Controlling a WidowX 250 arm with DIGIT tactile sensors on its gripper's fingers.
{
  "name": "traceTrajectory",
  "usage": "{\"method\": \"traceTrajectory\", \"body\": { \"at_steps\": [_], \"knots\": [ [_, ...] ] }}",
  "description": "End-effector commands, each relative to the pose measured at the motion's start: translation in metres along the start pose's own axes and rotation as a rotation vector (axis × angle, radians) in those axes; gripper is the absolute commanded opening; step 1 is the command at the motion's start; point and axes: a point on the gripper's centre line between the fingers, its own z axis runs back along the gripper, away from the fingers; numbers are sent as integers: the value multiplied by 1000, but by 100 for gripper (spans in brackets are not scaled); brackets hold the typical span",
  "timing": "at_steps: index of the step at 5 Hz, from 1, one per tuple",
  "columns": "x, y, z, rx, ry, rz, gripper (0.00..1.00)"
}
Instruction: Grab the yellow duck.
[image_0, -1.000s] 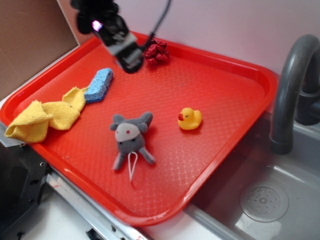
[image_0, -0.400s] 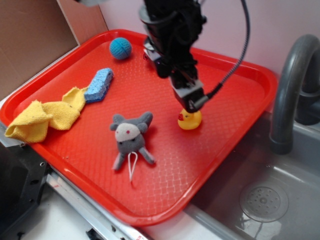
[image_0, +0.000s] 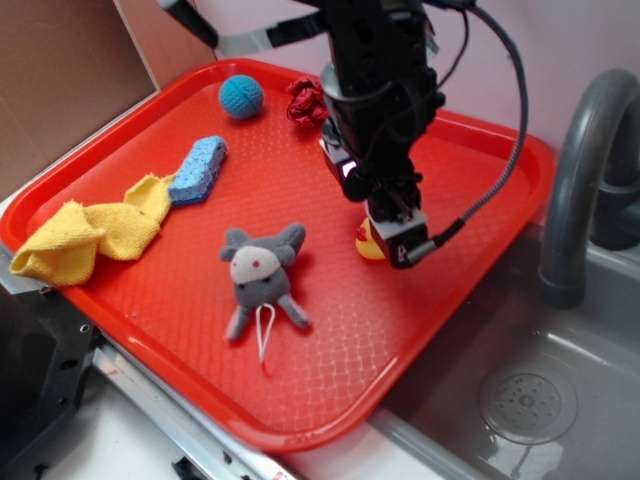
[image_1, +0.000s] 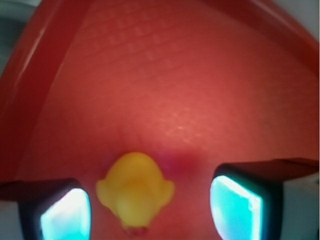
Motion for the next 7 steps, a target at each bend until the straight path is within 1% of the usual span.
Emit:
{"method": "traceTrajectory", "body": {
  "at_steps": [1,2,3,4,5,6,7],
  "knots": [
    [-2,-6,-9,-22,12,20,100],
    [-4,-2,-12,-14,29,70,0],
    [-3,2,-16,-24,34,77,0],
    [-1,6,-10,-27,26,95,0],
    [4,16,17,-28,-23,133,0],
    [3,36,63,-28,-91,214,0],
    [-10,54,98,-36,-89,331,0]
  ]
}}
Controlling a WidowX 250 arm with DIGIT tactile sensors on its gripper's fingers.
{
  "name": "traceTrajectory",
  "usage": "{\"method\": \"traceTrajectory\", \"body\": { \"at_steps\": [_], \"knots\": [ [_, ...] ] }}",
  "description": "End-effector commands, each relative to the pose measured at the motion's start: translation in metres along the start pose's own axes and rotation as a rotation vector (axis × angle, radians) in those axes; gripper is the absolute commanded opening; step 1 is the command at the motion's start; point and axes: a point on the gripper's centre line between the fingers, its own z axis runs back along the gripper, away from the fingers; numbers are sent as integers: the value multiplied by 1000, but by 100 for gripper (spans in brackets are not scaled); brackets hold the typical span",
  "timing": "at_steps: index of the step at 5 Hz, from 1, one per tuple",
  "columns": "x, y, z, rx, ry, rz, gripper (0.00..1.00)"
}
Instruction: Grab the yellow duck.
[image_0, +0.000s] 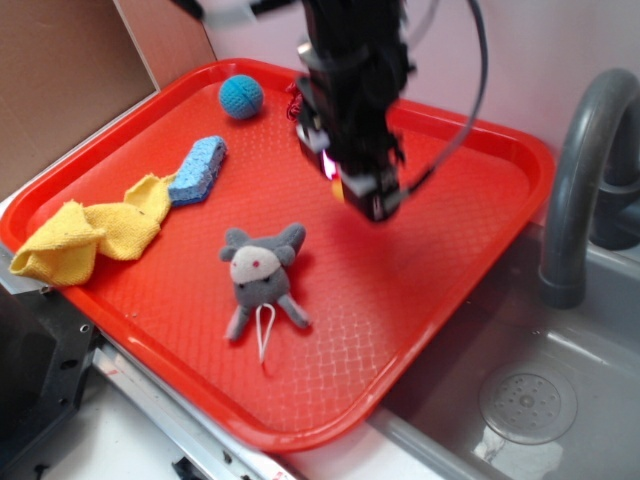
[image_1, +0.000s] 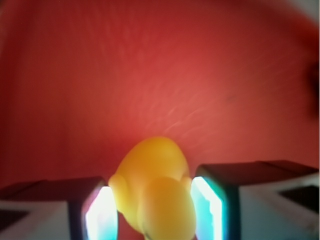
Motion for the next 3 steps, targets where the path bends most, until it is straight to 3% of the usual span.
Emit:
{"method": "traceTrajectory", "body": {
  "at_steps": [1,2,3],
  "knots": [
    [-20,37,100,-26,-108,246,0],
    [-35,54,120,-61,-116,283,0],
    [-35,60,123,7,-133,200,0]
  ]
}}
